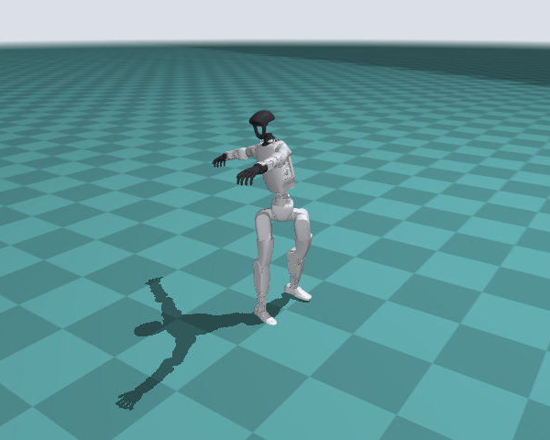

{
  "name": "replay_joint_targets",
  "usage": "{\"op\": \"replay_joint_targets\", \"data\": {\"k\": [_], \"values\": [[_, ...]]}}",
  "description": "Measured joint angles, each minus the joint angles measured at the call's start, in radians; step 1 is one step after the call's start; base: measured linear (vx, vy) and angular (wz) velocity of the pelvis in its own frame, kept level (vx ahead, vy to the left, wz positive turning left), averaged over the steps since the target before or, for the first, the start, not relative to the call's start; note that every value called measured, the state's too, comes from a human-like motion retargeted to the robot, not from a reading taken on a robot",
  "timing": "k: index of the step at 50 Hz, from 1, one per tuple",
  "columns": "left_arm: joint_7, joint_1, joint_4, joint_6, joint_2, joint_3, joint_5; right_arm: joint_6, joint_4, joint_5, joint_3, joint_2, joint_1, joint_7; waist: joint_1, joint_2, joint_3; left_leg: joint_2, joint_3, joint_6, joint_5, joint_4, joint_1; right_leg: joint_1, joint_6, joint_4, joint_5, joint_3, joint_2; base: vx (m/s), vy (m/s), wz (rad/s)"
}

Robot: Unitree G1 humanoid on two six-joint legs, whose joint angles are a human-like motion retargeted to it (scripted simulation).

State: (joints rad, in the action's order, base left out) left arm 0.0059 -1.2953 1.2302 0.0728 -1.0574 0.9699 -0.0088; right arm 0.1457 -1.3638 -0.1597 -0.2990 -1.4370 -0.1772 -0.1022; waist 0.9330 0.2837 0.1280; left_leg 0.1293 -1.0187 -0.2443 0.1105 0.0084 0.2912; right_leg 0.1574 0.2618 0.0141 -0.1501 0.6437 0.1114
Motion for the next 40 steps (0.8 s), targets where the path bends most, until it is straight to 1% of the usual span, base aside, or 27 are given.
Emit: {"op": "replay_joint_targets", "data": {"k": [7, 15, 25, 32, 40], "values": [[0.002, -0.009, 0.006, 0.0, -0.043, 0.012, 0.007, -0.01, 0.035, 0.026, -0.006, -0.001, -0.007, 0.023, -0.115, -0.001, -0.034, 0.007, 0.124, 0.002, 0.01, 0.01, -0.039, 0.004, 0.0, -0.041, 0.044, -0.109, -0.044, -0.02, 0.03, 0.93], [-0.001, 0.029, 0.011, 0.008, -0.127, -0.008, 0.053, -0.029, 0.085, 0.083, 0.059, -0.017, 0.047, 0.059, -0.289, -0.04, -0.075, 0.014, 0.307, -0.002, 0.023, 0.024, -0.08, -0.025, -0.001, -0.081, 0.099, -0.277, -0.108, -0.02, 0.03, 1.2], [-0.022, 0.092, 0.059, 0.008, -0.204, -0.059, 0.047, -0.047, 0.157, 0.143, 0.292, -0.035, 0.258, 0.09, -0.55, -0.132, -0.097, 0.014, 0.516, -0.008, 0.034, 0.043, -0.11, -0.124, 0.0, -0.059, 0.127, -0.479, -0.177, -0.02, 0.02, 1.11], [-0.016, 0.138, 0.098, 0.003, -0.268, -0.107, 0.02, -0.055, 0.158, 0.135, 0.462, -0.037, 0.439, 0.101, -0.728, -0.195, -0.107, 0.004, 0.647, -0.003, 0.032, 0.043, -0.136, -0.17, 0.0, -0.065, 0.147, -0.605, -0.21, -0.02, 0.02, 0.98], [-0.008, 0.195, 0.172, -0.01, -0.339, -0.171, 0.022, -0.061, 0.151, 0.113, 0.611, -0.044, 0.596, 0.105, -0.876, -0.249, -0.116, -0.014, 0.775, 0.006, 0.003, -0.003, -0.16, -0.193, 0.0, -0.08, 0.167, -0.73, -0.237, -0.02, 0.02, 0.84]]}}
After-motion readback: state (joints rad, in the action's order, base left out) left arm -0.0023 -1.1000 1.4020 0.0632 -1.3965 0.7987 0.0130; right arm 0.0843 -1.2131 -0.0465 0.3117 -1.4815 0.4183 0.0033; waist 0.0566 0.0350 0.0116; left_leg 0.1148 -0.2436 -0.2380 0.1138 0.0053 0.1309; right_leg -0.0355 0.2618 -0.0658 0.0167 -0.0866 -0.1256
